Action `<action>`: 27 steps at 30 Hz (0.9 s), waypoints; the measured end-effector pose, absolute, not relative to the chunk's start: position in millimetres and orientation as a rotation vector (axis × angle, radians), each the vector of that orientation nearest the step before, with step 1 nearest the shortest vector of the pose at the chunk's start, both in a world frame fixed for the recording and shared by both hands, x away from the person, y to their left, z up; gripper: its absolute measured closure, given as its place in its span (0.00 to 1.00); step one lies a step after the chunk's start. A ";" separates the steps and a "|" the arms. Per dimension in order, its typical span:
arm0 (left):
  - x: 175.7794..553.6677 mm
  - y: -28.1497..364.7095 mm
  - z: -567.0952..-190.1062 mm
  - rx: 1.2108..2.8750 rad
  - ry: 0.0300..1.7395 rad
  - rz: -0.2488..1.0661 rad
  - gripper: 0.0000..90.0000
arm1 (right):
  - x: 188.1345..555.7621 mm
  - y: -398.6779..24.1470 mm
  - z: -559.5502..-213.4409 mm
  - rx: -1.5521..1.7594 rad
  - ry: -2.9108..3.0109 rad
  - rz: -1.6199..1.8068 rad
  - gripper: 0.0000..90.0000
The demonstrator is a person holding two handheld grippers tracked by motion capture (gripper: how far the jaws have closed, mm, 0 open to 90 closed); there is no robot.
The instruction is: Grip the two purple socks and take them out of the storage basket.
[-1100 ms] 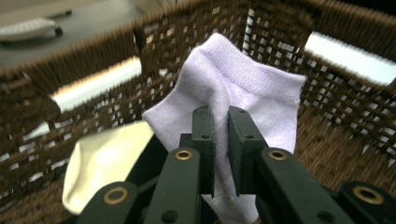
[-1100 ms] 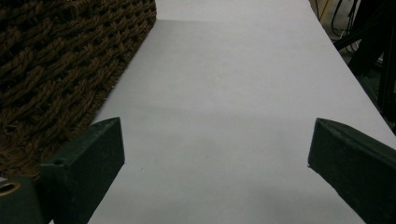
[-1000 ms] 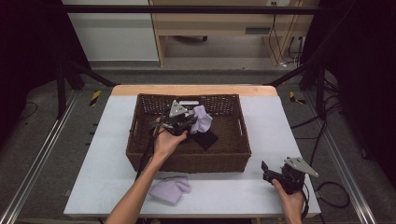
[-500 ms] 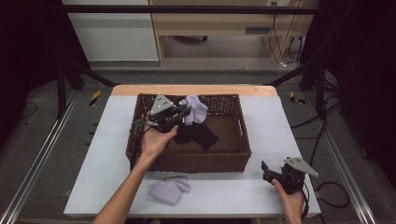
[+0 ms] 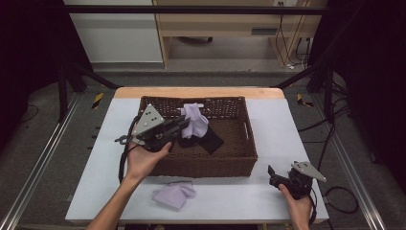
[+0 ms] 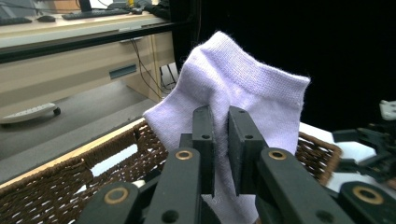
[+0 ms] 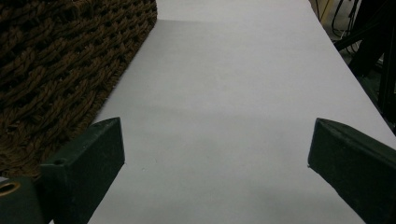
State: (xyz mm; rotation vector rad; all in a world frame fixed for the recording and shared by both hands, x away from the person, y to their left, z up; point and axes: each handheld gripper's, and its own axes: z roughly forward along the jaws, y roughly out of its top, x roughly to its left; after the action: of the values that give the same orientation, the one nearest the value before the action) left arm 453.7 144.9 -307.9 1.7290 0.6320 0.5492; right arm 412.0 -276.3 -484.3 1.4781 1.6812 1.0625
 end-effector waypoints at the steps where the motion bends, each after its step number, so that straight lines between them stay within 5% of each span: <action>1: 449.6 147.1 -307.9 1.731 0.629 0.551 0.91 | 412.2 -276.3 -484.4 1.478 1.681 1.063 0.05; 27: 381.7 178.9 -366.9 1.851 0.612 0.466 0.91 | 411.2 -275.2 -484.3 1.475 1.677 1.056 0.05</action>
State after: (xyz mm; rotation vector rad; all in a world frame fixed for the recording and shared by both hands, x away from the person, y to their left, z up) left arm 381.7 178.9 -366.9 1.8509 0.6122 0.4658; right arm 411.2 -275.2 -484.3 1.4747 1.6765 1.0557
